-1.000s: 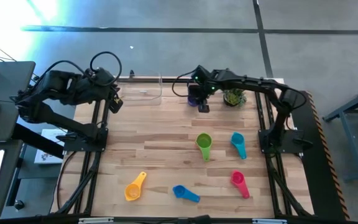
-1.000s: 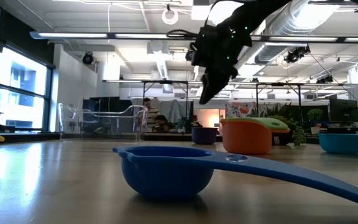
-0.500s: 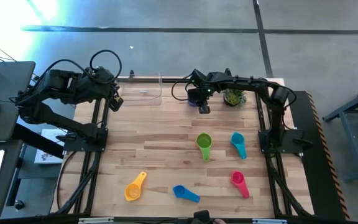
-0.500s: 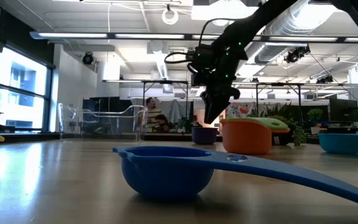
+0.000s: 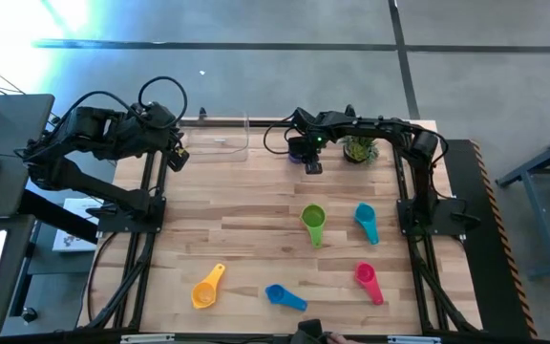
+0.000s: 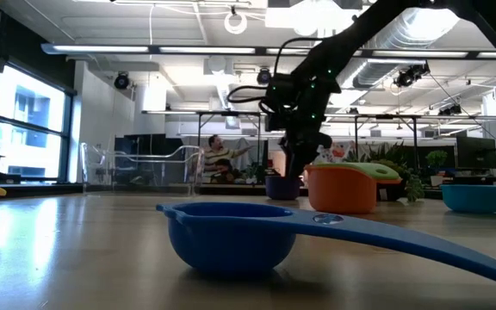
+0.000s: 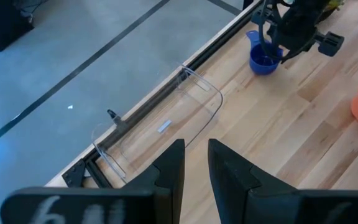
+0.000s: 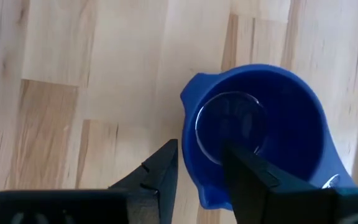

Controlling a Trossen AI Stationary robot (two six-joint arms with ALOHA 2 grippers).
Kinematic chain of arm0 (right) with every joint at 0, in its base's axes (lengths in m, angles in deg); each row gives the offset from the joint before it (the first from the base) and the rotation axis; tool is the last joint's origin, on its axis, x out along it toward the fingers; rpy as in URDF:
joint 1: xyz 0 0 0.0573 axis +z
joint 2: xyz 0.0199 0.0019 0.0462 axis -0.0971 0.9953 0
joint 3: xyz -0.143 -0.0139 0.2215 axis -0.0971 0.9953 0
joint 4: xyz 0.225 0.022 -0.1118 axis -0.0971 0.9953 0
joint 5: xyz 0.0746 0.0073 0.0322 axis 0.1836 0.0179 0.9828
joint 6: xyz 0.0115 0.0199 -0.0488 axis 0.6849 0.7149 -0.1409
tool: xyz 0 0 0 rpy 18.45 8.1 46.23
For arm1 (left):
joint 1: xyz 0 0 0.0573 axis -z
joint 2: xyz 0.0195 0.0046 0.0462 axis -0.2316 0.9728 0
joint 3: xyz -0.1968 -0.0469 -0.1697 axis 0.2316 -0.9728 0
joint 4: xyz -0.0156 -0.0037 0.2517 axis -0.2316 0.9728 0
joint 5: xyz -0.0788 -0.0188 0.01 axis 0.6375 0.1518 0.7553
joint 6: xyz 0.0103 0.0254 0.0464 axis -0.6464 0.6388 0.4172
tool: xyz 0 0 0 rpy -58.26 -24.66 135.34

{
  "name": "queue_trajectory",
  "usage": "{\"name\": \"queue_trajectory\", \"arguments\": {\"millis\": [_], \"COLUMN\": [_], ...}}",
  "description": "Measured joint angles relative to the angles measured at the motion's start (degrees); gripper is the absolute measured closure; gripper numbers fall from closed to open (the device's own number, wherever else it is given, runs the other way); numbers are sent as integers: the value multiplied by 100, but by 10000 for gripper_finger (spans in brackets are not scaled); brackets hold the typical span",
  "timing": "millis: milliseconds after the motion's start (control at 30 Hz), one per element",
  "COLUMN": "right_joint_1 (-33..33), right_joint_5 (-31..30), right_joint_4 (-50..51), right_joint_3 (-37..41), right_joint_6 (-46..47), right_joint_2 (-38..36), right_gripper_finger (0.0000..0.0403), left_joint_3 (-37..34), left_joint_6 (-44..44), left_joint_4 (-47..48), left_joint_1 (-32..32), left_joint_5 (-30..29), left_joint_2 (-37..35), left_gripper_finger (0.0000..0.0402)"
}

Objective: Nest measuring cups in basket
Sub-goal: Stack the dark blue measuring cup on top of the green measuring cup

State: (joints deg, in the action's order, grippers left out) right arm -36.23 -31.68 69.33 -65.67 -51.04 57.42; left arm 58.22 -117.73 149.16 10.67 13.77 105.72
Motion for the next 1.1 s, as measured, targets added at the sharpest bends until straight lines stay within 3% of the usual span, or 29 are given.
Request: {"name": "queue_trajectory", "arguments": {"millis": [200,633,900,1100], "right_joint_1": [2,2,4,4], "right_joint_5": [0,-184,-181,-179], "right_joint_4": [-48,-48,-31,-48], "right_joint_3": [0,0,0,0], "right_joint_6": [1,46,117,362], "right_joint_2": [0,2,2,2], "right_gripper_finger": [321,328,394,398], "left_joint_3": [0,0,0,0], "left_joint_6": [2,2,4,4], "left_joint_4": [0,0,0,0], "left_joint_1": [0,0,0,0], "left_joint_5": [0,0,0,0], "left_joint_2": [0,0,0,0], "left_gripper_finger": [339,339,339,339]}}
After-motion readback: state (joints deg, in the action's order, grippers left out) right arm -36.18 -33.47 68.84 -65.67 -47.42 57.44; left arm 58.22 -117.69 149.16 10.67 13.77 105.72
